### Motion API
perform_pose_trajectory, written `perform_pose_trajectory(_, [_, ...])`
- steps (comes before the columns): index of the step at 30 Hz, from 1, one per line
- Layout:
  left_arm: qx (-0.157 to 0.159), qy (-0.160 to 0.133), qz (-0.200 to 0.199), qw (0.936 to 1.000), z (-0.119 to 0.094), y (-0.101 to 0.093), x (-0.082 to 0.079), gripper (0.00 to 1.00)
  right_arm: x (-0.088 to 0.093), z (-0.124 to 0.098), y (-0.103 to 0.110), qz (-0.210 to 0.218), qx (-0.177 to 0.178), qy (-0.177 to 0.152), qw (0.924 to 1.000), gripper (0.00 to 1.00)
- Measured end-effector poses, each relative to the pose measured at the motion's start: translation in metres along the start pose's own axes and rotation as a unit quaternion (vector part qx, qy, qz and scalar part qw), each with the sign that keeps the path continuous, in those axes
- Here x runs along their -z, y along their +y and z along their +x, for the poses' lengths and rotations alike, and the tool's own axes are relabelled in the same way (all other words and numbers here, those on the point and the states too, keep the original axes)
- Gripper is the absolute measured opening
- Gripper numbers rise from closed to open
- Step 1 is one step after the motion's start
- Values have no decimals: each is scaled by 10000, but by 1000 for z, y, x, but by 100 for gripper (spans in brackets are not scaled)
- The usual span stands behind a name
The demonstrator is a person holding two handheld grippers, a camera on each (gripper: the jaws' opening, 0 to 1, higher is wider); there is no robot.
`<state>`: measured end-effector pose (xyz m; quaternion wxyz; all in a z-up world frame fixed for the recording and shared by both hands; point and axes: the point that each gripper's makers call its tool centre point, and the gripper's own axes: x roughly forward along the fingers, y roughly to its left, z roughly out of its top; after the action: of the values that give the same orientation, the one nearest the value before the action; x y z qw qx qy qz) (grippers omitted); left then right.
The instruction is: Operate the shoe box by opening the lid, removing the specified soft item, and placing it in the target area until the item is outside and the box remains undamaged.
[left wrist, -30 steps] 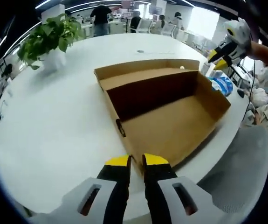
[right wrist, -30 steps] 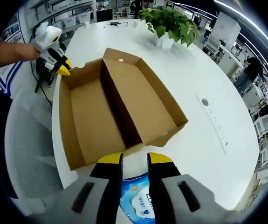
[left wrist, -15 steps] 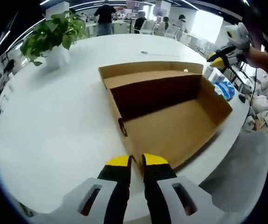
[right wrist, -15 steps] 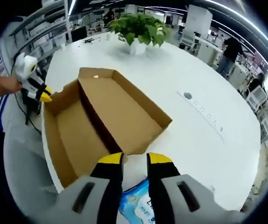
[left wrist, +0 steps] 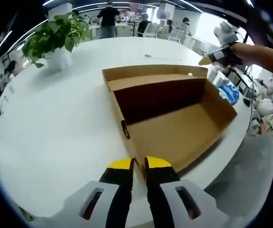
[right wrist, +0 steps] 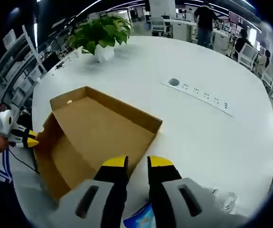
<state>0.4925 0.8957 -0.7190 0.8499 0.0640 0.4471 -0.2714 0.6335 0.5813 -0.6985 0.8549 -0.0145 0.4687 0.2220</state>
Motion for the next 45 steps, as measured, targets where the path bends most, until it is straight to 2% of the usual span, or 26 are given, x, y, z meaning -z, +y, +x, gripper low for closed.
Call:
perform_pose_trajectory(5, [2, 42, 60, 10000, 1, 0, 1, 7, 1, 17, -12, 130, 121, 227, 9996, 11])
perform_pose_trajectory(11, [21, 60, 56, 10000, 1, 0, 1, 7, 3, 30, -17, 196, 158, 401, 9989, 9])
perform_pose_trajectory(24, [36, 49, 39, 10000, 4, 3, 1, 7, 8, 41, -16, 374, 85, 632, 9973, 6])
perform_pose_trajectory(28, [38, 26, 15, 10000, 5, 3, 1, 7, 9, 46, -20, 426, 100, 651, 9969, 9])
perform_pose_trajectory(32, [33, 22, 10, 10000, 6, 4, 1, 7, 13, 49, -18, 371, 124, 757, 9964, 4])
perform_pose_trajectory(40, [49, 41, 6, 10000, 7, 3, 1, 7, 4, 36, -19, 330, 231, 511, 9979, 1])
perform_pose_trajectory(45, [74, 39, 10, 10000, 9, 0, 0, 8, -9, 24, -19, 265, 297, 164, 9991, 1])
